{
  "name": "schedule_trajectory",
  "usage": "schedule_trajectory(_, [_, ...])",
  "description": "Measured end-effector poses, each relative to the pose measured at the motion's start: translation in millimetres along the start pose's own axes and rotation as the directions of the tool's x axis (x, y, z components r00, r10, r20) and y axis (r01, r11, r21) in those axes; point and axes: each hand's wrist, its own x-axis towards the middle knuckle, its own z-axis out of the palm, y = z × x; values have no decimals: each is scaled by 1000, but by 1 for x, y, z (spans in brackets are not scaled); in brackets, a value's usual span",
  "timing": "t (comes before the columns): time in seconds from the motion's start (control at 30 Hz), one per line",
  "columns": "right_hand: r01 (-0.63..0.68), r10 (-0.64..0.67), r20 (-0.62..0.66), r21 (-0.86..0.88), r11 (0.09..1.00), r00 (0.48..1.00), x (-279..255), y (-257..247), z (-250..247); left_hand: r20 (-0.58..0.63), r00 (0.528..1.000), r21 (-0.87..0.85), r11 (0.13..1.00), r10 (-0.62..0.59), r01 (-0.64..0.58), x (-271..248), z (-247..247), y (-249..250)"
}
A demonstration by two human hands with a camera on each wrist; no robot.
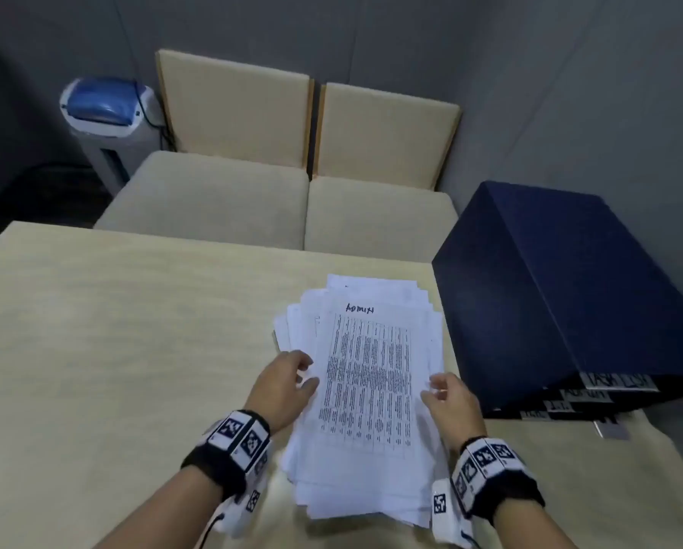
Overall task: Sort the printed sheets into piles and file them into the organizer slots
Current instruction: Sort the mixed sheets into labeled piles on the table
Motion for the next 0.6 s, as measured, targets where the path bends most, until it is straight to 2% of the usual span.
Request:
schedule_trajectory(0.1, [-94, 91, 41, 76, 993, 995, 31, 1, 2, -26, 992, 63, 990, -124, 125, 37, 20, 7])
schedule_trajectory(0.2, [-226, 219, 59, 197, 954, 974, 44, -2, 4, 16, 954, 98, 950, -298, 295, 53, 31, 15])
schedule_trajectory(0.3, [-259, 252, 64, 310, 915, 966, 48, -5, 7, 37, 941, 50, 941, -336, 334, 54, 42, 18])
schedule_trajectory(0.43, [-206, 231, -41, 318, 925, 972, 56, 4, 7, -27, 944, -24, 944, -329, 329, 49, 51, 16])
schedule_trajectory(0.53, [-52, 88, -91, 343, 938, 992, 52, 13, 3, -57, 940, -91, 940, -336, 330, 45, 51, 15])
schedule_trajectory(0.6, [-31, 61, -61, 406, 913, 996, 42, 15, 1, -82, 936, -109, 936, -343, 334, 43, 49, 14])
